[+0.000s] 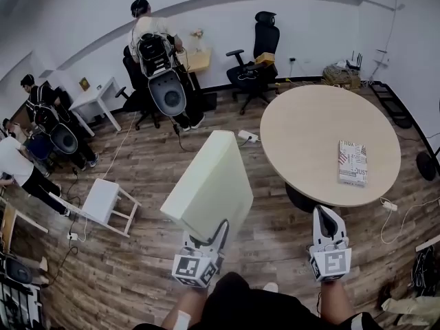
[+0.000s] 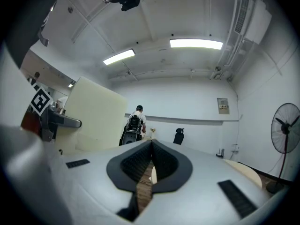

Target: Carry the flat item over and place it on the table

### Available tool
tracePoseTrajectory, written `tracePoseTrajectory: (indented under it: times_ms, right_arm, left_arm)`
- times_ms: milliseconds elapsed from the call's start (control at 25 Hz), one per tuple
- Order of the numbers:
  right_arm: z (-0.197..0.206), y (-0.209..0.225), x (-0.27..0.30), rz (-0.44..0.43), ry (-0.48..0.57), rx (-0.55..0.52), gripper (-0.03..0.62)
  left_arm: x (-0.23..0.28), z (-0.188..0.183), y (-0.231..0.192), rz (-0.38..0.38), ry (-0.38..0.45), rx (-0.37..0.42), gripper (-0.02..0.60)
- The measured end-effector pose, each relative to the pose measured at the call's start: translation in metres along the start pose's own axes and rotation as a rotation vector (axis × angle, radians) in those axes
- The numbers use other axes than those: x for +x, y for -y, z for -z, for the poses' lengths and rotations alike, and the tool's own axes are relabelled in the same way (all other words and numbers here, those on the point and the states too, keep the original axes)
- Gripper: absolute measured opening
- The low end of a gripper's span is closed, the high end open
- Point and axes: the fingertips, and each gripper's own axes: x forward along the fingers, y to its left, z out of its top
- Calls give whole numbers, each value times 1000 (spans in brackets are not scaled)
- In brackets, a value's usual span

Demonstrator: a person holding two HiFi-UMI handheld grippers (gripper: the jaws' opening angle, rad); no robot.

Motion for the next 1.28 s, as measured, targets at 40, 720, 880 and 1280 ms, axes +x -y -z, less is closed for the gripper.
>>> tracePoseTrajectory:
  times_ms: [40,720,880,1280]
  right_arm:
    - [1,4,1,-2,0,10,-3]
    - [29,43,174,64,-43,57,-3]
    - [40,46,214,91,-81,73,-3]
    - [42,60,262,199,-125,92,-3]
  left_arm:
    - [3,0,1,2,2,-4,270]
    - [172,2,-73,123,-34,2,268]
    - [215,2,-98,171,-51,-10,268]
    - [290,4,-128,309,-80,-71,268]
